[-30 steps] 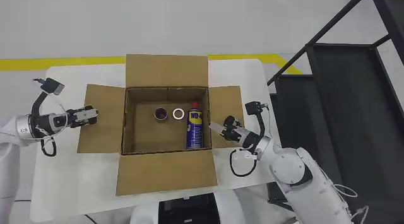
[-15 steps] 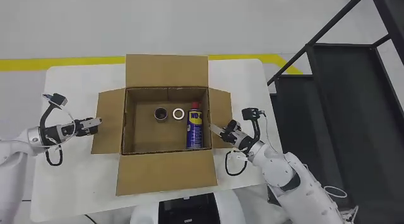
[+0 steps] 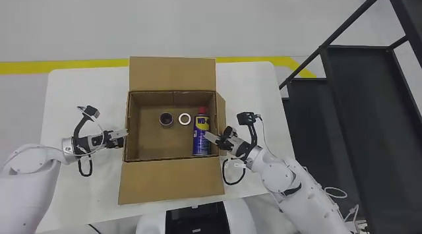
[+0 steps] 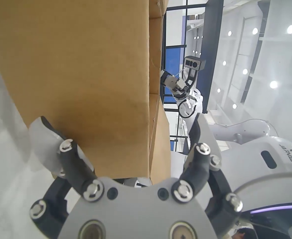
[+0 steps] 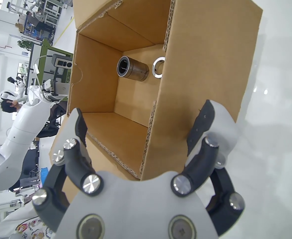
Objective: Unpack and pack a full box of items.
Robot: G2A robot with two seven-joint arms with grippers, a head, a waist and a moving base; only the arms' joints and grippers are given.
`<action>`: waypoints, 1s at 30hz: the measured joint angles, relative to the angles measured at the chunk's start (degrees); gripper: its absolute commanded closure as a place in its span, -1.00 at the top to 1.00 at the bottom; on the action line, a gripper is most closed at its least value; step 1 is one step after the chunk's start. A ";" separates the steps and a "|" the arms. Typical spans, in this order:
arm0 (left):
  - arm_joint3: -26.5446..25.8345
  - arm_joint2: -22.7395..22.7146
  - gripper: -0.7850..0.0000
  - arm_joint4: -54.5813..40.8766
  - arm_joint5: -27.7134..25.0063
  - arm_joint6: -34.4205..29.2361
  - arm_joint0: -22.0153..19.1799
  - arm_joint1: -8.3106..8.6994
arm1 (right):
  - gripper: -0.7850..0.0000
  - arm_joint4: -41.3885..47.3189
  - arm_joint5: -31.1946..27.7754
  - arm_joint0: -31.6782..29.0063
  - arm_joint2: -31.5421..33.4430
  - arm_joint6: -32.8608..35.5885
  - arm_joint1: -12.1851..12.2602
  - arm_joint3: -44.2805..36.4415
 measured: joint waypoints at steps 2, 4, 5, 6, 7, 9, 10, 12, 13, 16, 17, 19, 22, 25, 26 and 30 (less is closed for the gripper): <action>0.29 0.48 1.00 -0.22 -0.18 0.14 -0.27 -0.05 | 1.00 -0.01 0.23 0.25 -0.06 -0.14 -0.05 0.07; 0.77 0.38 1.00 -0.23 -0.52 0.41 -0.52 0.02 | 1.00 -0.59 0.74 0.26 0.39 -0.31 0.00 -0.26; 1.19 -0.04 1.00 -0.07 -0.84 0.78 -0.71 0.14 | 1.00 -1.10 1.21 0.05 0.93 -0.41 0.08 -0.71; 1.48 -0.50 1.00 0.04 -1.08 1.10 -0.84 0.26 | 1.00 -1.42 1.57 -0.20 1.43 -0.44 0.16 -1.17; 1.70 -1.07 1.00 0.04 -1.29 1.42 -0.95 0.39 | 1.00 -1.83 1.90 -0.51 2.01 -0.44 0.25 -1.76; 1.78 -2.69 1.00 -0.06 -1.76 1.93 -1.07 0.78 | 1.00 -2.96 2.64 -1.41 3.54 -0.31 0.51 -3.66; 1.64 -3.49 1.00 -0.16 -1.89 2.07 -1.06 0.97 | 1.00 -3.29 2.85 -1.83 4.18 -0.18 0.61 -4.64; 0.95 -5.57 1.00 -0.40 -2.19 2.38 -0.89 1.47 | 1.00 -3.68 2.97 -2.65 5.47 0.34 0.82 -7.06; 0.46 -6.50 1.00 -0.22 -2.39 2.52 -0.77 1.69 | 1.00 -3.71 2.84 -2.88 5.86 0.62 0.88 -8.06; -1.85 -9.54 1.00 -1.46 -2.25 3.26 0.17 2.30 | 1.00 -3.49 1.59 -2.85 6.14 2.05 0.99 -10.91; -2.90 -10.78 1.00 -1.89 -2.28 3.60 0.65 2.53 | 1.00 -3.09 0.83 -2.46 5.79 2.56 0.96 -11.74; -4.14 -12.63 1.00 -2.48 -2.45 4.46 1.39 2.84 | 1.00 -2.66 -0.08 -1.51 4.88 3.33 0.87 -12.39; -6.00 -15.47 1.00 -5.13 -3.05 6.24 2.59 3.14 | 1.00 -2.67 -1.01 1.34 2.29 5.11 0.57 -11.96; -7.89 -17.84 1.00 -8.73 -3.11 6.89 3.93 3.34 | 1.00 -3.24 0.23 5.40 -1.46 7.94 0.03 -10.22; -8.59 -18.71 1.00 -9.26 -3.10 6.67 4.43 3.48 | 1.00 -2.99 1.64 7.24 -3.08 9.56 -0.25 -9.35; -9.97 -20.67 1.00 -10.72 -3.01 5.36 5.97 3.81 | 1.00 -2.92 6.18 14.36 -8.86 16.39 -1.35 -5.92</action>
